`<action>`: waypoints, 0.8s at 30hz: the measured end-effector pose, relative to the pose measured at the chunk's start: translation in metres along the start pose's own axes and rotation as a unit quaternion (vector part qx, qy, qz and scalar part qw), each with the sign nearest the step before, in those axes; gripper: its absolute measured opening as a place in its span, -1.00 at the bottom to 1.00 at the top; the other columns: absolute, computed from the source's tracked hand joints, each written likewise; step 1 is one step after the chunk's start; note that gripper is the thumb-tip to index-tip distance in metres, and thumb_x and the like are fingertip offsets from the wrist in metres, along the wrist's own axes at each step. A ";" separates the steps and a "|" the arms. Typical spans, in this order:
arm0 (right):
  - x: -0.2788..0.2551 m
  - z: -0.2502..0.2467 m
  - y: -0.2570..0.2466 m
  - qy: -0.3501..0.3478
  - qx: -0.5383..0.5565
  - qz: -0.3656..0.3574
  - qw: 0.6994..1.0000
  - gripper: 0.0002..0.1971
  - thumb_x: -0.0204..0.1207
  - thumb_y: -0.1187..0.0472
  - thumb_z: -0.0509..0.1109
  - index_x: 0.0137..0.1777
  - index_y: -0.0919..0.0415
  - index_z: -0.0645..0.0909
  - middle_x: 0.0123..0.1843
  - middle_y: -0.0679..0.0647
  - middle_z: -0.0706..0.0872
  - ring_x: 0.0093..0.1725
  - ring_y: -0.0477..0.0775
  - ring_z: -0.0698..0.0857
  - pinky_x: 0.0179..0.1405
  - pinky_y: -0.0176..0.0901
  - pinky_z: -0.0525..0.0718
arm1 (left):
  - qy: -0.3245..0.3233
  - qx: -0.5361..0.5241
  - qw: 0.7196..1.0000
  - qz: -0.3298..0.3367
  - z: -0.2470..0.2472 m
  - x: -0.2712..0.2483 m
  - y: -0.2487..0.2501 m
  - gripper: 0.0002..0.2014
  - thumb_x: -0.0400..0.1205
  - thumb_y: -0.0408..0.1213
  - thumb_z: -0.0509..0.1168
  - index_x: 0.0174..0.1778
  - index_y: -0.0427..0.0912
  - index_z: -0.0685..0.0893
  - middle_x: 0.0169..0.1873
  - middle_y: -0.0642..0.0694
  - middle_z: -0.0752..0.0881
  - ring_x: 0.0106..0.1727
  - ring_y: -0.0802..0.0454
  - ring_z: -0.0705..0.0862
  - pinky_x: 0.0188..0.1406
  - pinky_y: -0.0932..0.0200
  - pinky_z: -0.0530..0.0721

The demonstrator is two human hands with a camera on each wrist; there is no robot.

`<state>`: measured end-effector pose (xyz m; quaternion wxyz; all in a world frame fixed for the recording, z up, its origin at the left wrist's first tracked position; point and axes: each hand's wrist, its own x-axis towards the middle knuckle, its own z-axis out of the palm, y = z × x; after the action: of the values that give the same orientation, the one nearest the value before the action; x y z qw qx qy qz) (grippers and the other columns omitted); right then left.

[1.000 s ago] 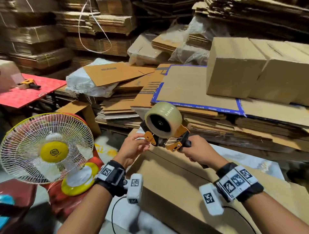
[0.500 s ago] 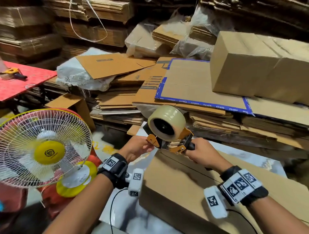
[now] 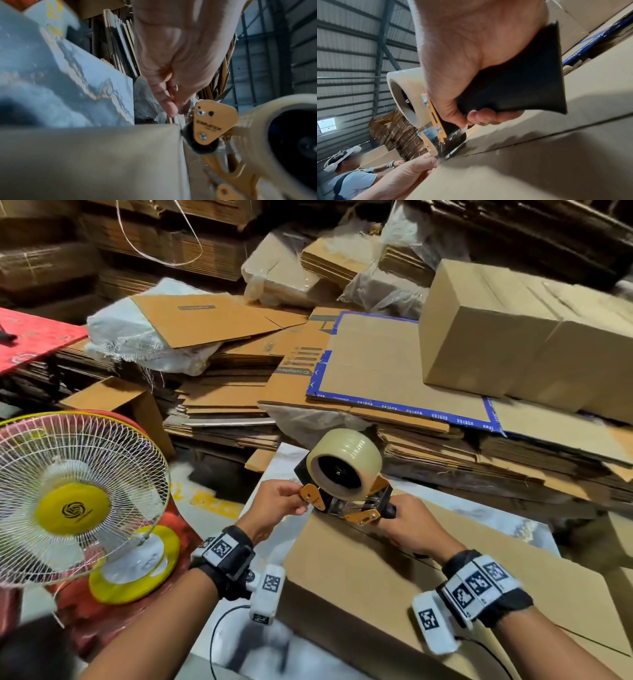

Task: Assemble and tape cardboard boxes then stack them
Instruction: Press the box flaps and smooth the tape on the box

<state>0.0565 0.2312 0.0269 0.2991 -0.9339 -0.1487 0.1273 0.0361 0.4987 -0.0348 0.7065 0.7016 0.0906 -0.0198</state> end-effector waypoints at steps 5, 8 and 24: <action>0.002 0.005 0.005 -0.009 0.009 0.017 1.000 -0.37 0.15 -0.41 0.45 -0.25 0.24 0.68 -0.32 0.19 0.77 -0.39 0.09 0.64 -0.39 0.03 0.60 | -0.013 0.034 0.999 0.034 0.001 0.000 -0.011 -0.88 0.56 -0.72 0.30 -0.16 -0.61 0.76 -0.39 -0.28 0.64 -0.43 0.06 0.58 -0.29 0.22 0.65; 0.004 0.006 0.007 -0.014 0.010 0.020 1.000 -0.55 0.32 -0.25 0.57 -0.24 0.18 0.68 -0.30 0.15 0.77 -0.36 0.09 0.66 -0.34 -0.01 0.60 | -0.011 0.073 0.996 0.053 0.007 -0.003 -0.012 -0.74 0.56 -0.72 0.30 -0.37 -0.40 0.76 -0.48 -0.16 0.66 -0.45 0.14 0.59 -0.33 0.31 0.61; 0.015 0.011 0.012 -0.023 -0.004 0.005 1.000 -0.68 0.44 -0.08 0.63 -0.35 0.03 0.60 -0.47 -0.11 0.65 -0.47 -0.16 0.57 -0.44 -0.20 0.47 | -0.130 0.134 0.982 0.003 0.018 -0.039 -0.030 -0.60 0.85 -0.24 0.10 0.40 0.47 0.41 0.30 0.70 0.48 0.33 0.74 0.42 0.27 0.65 0.35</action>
<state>0.0689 0.2330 0.0093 0.2908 -0.9328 -0.1513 0.1499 -0.0049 0.4763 -0.0588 0.6120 0.7815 -0.0074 -0.1208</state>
